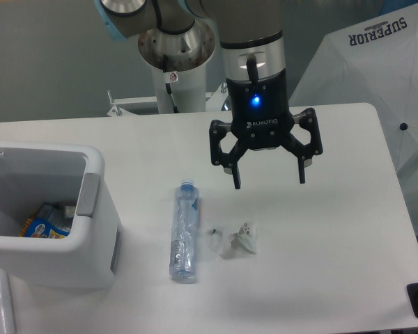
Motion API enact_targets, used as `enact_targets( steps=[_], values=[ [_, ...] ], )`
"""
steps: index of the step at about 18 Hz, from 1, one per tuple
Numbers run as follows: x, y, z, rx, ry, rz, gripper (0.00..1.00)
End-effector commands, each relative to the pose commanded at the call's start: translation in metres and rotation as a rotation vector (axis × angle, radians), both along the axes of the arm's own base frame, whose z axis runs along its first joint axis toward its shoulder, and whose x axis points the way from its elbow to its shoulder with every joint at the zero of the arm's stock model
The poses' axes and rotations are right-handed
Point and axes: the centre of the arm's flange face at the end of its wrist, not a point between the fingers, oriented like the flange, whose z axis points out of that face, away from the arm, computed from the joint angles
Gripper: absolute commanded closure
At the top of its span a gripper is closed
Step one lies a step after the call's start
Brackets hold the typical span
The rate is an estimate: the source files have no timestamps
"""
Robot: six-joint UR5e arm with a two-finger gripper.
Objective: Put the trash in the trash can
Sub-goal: 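Lower the open gripper toward the crumpled white tissue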
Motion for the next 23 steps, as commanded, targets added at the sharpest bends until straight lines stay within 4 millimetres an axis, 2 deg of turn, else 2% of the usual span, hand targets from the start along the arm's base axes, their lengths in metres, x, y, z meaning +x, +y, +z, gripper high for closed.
enact_targets(
  steps=[5,11,15,19,23],
  values=[
    [0.002,0.004,-0.003,0.004,-0.007,-0.011,0.00],
    [-0.006,0.022,-0.030,0.024,-0.032,-0.026,0.00],
    [-0.008,0.036,-0.057,-0.002,-0.065,-0.031,0.00],
    [0.001,0.063,-0.080,0.072,-0.107,0.034,0.00],
    [-0.001,0.078,-0.126,0.028,-0.162,0.035,0.00]
  ],
)
